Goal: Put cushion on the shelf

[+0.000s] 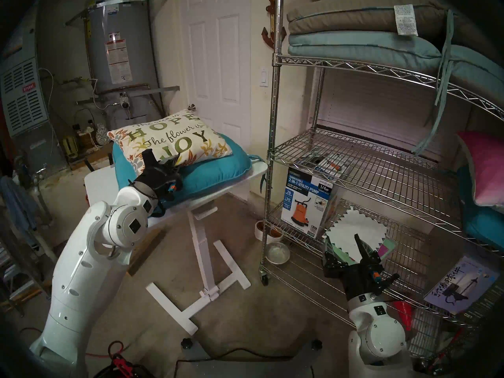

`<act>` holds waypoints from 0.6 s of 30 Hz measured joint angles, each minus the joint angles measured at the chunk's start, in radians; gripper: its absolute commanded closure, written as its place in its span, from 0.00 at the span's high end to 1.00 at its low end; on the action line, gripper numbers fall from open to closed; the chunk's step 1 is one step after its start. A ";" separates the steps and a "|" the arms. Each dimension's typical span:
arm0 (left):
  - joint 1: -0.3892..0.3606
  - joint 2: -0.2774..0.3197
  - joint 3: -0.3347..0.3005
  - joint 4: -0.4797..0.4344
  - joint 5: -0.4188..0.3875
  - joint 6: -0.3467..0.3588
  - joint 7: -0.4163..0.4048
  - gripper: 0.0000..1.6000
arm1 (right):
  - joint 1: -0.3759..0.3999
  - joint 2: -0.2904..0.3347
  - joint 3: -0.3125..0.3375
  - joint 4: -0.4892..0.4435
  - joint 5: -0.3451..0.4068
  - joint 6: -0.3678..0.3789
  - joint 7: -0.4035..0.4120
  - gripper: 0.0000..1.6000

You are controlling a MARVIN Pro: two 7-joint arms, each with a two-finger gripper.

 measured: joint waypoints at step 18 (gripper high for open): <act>0.107 -0.006 0.005 -0.168 0.020 0.061 -0.023 0.00 | 0.000 0.000 0.000 0.000 0.000 0.000 0.000 1.00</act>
